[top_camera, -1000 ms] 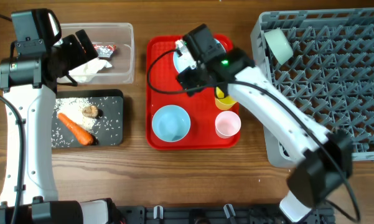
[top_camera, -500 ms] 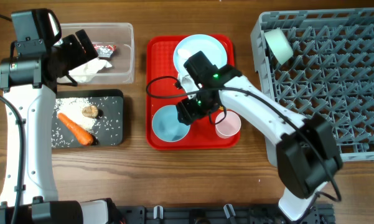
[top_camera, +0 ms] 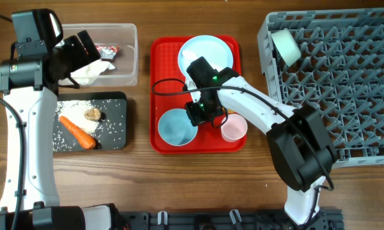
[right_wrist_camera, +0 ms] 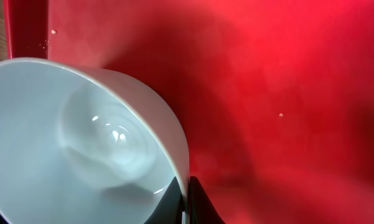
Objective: Sort waste into correct bins and load items into the dishwasher rack
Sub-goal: 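Reach right gripper to the blue bowl on the red tray and grasp it, then carry the blue bowl with right gripper and place it in the rack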
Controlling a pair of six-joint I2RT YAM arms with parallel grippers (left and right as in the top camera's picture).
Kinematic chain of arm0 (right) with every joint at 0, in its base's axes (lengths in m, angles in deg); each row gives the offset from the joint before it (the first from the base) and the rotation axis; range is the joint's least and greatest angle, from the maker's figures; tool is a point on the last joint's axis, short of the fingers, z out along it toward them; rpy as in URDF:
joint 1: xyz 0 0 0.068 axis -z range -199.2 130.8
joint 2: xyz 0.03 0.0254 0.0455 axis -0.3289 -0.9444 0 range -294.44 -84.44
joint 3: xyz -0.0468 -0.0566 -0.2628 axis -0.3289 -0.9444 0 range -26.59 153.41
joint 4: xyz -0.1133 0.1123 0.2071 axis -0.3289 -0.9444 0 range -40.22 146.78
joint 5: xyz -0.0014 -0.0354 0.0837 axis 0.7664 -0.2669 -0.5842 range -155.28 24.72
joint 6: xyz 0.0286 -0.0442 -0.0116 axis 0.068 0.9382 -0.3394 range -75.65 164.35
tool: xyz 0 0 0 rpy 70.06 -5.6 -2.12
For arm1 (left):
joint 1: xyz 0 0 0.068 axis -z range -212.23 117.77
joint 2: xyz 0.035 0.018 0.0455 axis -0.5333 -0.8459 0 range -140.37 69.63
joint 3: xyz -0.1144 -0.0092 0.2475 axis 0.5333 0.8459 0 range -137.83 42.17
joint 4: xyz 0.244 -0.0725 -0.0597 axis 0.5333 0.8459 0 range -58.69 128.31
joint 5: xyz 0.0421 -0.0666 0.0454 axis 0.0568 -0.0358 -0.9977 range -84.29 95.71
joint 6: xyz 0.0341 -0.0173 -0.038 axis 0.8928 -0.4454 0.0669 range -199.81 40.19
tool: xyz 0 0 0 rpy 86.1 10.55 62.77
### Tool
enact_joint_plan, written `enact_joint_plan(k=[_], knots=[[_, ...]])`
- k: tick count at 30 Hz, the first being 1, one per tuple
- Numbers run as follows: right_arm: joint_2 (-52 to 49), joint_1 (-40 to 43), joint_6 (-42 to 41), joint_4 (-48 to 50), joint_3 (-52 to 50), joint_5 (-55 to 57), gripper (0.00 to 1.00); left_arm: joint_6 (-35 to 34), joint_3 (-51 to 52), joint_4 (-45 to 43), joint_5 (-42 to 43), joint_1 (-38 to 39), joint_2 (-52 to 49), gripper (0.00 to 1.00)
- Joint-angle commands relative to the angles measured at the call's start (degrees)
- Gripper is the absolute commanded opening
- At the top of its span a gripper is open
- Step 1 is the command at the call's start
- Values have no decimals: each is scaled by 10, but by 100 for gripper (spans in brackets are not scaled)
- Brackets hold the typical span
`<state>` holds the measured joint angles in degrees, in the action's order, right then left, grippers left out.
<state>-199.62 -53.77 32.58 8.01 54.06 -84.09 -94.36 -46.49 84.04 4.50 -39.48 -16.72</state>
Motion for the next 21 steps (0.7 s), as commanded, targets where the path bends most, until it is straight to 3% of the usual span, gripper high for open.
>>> enact_joint_plan(k=[1, 6, 10, 16, 19, 21], knots=[[-3, 5, -2, -10, 14, 9, 4, -9, -1, -1, 1, -2, -2, 100], [13, 5, -3, -82, 136, 118, 4, -9, -1, -1, 1, -2, -2, 100], [76, 6, -38, -193, 261, 365, 4, -9, -1, -1, 1, -2, -2, 100], [159, 39, -194, -320, 267, 672, 4, -9, -1, -1, 1, -2, -2, 100], [161, 93, -289, -423, 261, 739, 4, -9, -1, -1, 1, -2, -2, 100], [161, 136, -316, -434, 236, 749, 4, -9, -1, -1, 1, -2, -2, 100]])
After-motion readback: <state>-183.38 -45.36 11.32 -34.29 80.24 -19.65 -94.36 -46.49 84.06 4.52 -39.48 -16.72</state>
